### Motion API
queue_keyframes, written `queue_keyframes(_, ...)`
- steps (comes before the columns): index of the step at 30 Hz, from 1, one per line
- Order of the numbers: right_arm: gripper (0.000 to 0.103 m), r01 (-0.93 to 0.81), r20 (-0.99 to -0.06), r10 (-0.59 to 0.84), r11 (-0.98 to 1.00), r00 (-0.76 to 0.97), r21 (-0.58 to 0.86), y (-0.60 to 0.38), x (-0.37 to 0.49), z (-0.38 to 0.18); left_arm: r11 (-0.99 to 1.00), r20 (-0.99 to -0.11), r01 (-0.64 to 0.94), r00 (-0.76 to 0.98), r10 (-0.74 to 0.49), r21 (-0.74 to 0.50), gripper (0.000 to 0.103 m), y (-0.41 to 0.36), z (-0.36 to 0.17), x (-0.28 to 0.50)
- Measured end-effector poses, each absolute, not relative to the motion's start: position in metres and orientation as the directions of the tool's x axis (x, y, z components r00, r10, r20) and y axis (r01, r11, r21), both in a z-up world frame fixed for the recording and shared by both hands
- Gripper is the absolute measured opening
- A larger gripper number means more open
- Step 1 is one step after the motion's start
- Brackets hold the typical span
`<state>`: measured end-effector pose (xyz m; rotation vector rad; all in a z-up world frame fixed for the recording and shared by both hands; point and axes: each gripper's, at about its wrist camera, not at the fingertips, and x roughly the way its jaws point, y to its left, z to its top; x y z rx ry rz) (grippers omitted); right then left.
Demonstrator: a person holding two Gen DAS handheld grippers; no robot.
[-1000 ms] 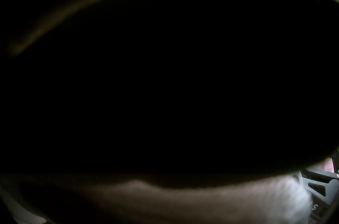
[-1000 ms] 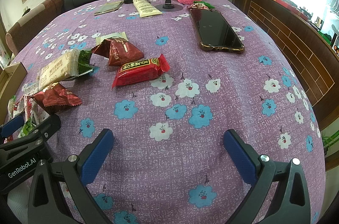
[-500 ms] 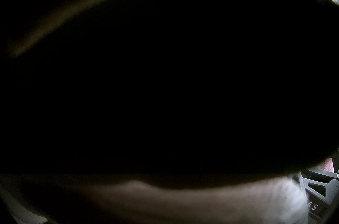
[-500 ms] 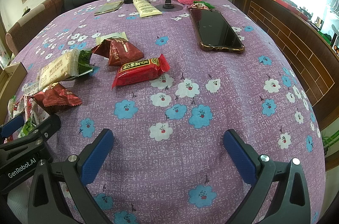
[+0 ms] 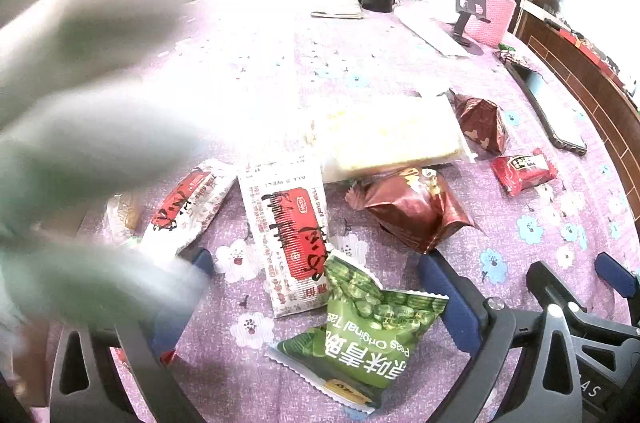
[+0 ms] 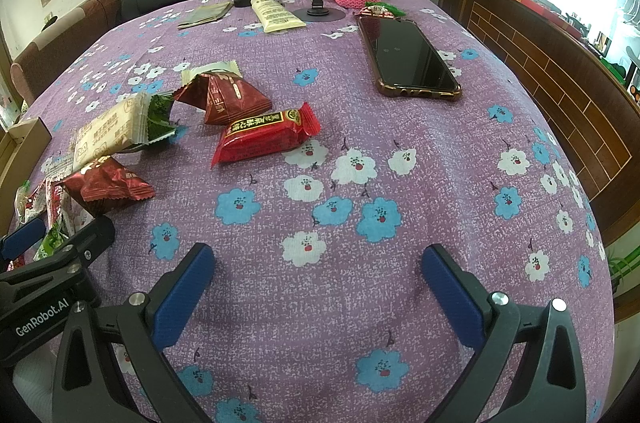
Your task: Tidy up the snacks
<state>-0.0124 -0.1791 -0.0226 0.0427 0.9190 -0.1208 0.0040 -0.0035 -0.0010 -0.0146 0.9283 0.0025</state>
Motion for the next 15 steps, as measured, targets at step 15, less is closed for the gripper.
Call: queue_keyframes(15, 0.103, 0.122, -0.795, -0.086, 0.992, 0.601, -0.015, -0.1796, -0.0124, -0.0230, 1.000, -0.801, -0.009, 0.599, -0.004, -0.012, 0.103, -0.0032, -0.0011, 0.0047)
